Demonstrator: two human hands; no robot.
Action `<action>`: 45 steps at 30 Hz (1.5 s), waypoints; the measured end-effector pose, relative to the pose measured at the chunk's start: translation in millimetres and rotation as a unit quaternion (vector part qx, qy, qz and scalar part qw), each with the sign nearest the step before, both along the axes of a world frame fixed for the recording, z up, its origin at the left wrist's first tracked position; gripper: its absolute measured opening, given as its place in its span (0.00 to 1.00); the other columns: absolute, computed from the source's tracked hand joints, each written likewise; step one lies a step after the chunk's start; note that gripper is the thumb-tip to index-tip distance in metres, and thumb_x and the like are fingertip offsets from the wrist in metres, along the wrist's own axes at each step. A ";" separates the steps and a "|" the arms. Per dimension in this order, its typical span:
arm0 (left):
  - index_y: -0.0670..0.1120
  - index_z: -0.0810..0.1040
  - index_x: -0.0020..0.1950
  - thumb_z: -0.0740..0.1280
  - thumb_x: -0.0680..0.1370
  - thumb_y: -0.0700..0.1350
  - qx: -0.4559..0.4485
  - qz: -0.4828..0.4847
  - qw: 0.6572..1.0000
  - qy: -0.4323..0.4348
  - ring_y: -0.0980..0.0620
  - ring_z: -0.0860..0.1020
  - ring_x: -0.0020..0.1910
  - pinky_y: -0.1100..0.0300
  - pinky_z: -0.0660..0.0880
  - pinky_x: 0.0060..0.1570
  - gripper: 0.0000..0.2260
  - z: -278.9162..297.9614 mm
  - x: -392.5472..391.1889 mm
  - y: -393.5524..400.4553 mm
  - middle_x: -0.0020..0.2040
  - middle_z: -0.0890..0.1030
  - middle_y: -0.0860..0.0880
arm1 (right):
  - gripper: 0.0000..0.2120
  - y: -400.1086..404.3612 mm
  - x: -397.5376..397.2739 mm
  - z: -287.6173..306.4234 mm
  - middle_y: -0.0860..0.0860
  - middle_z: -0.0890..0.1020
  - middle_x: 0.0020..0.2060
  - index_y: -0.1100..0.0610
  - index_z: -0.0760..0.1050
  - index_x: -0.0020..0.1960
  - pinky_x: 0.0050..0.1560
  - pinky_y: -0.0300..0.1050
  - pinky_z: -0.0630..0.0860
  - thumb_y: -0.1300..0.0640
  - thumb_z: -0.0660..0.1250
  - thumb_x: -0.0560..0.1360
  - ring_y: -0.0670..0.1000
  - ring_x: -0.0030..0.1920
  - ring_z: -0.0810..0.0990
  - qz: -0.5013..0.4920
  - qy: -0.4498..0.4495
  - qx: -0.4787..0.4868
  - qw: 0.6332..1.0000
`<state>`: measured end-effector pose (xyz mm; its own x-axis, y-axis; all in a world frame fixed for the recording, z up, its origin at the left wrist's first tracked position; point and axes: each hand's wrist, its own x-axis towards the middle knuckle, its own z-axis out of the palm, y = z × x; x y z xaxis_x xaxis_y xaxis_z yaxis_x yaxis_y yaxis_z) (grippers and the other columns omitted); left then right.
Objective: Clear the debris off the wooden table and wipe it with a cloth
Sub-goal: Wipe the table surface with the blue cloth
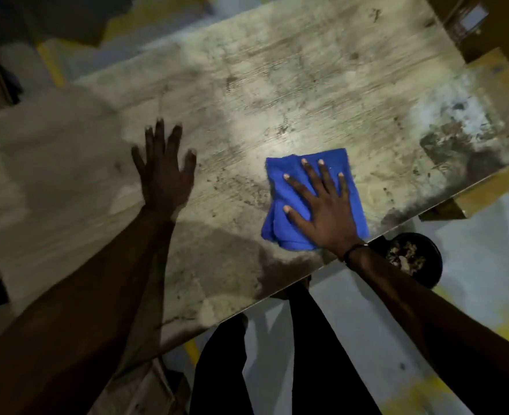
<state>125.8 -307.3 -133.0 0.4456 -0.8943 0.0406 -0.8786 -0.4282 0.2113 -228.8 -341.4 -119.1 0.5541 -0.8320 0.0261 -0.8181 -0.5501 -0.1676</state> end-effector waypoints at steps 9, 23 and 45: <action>0.56 0.58 0.85 0.53 0.83 0.66 -0.002 0.169 0.984 0.062 0.42 0.51 0.85 0.32 0.46 0.80 0.32 -2.1 119.9 30.8 0.86 0.54 0.47 | 0.35 -16.7 178.3 -8.7 0.55 0.53 0.86 0.44 0.57 0.85 0.80 0.72 0.46 0.31 0.51 0.82 0.64 0.85 0.49 -0.184 -0.015 0.005 0.983; 0.56 0.63 0.83 0.59 0.82 0.62 -0.072 0.164 0.984 0.004 0.46 0.57 0.84 0.37 0.52 0.79 0.29 -3.5 136.9 45.6 0.85 0.59 0.50 | 0.38 -136.6 317.4 -14.6 0.57 0.52 0.86 0.46 0.57 0.85 0.79 0.75 0.45 0.31 0.48 0.80 0.66 0.84 0.48 -0.258 -0.058 0.037 0.964; 0.55 0.62 0.83 0.60 0.81 0.59 -0.065 0.175 0.982 0.027 0.50 0.52 0.85 0.36 0.52 0.80 0.30 3.4 139.5 41.5 0.86 0.55 0.53 | 0.33 -113.5 323.5 -16.6 0.47 0.51 0.86 0.39 0.55 0.84 0.82 0.68 0.48 0.31 0.57 0.83 0.54 0.86 0.44 0.241 -0.047 -0.002 0.969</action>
